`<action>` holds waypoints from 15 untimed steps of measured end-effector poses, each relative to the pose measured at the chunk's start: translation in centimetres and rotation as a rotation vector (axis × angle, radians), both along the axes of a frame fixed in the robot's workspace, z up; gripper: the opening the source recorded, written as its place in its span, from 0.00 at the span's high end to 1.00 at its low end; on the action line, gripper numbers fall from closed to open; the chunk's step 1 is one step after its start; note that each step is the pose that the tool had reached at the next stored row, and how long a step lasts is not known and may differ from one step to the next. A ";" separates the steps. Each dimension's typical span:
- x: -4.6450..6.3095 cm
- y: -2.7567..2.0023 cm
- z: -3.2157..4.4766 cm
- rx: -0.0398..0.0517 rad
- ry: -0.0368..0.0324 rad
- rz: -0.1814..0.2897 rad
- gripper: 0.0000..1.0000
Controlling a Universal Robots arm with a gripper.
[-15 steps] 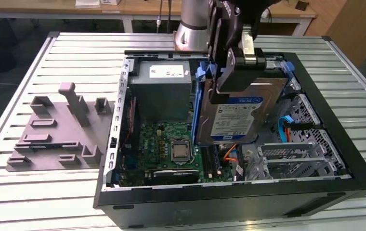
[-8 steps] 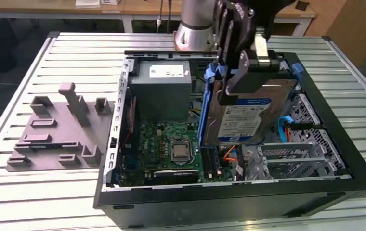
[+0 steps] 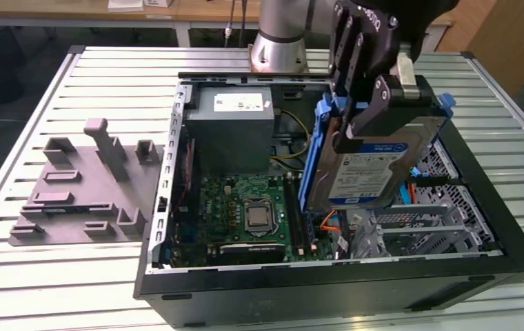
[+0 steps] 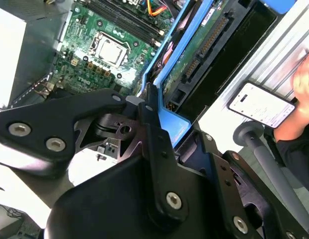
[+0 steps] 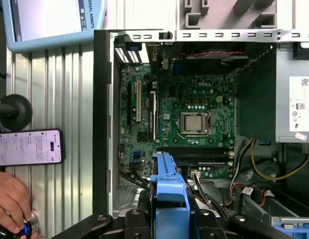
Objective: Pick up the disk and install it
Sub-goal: 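Insert the disk into the insertion slot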
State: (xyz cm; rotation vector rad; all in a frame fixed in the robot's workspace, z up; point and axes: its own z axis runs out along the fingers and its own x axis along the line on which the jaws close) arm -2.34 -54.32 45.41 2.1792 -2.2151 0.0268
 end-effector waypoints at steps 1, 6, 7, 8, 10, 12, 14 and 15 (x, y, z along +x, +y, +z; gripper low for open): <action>0.0 -0.19 -0.01 -0.0001 0.0000 0.000 0.64; 0.8 -0.66 -0.03 -0.0010 -0.0001 0.000 0.64; 1.0 -0.68 -0.04 -0.0010 -0.0001 0.000 0.64; 1.0 -0.68 -0.04 -0.0012 0.0000 0.000 0.64; 1.1 -0.69 -0.12 -0.0012 0.0000 0.000 0.64; 1.1 -0.69 -0.19 -0.0013 -0.0001 0.000 0.64; 1.1 -0.69 -0.20 -0.0013 0.0000 0.000 0.64; 1.1 -0.69 -0.21 -0.0013 0.0000 0.000 0.64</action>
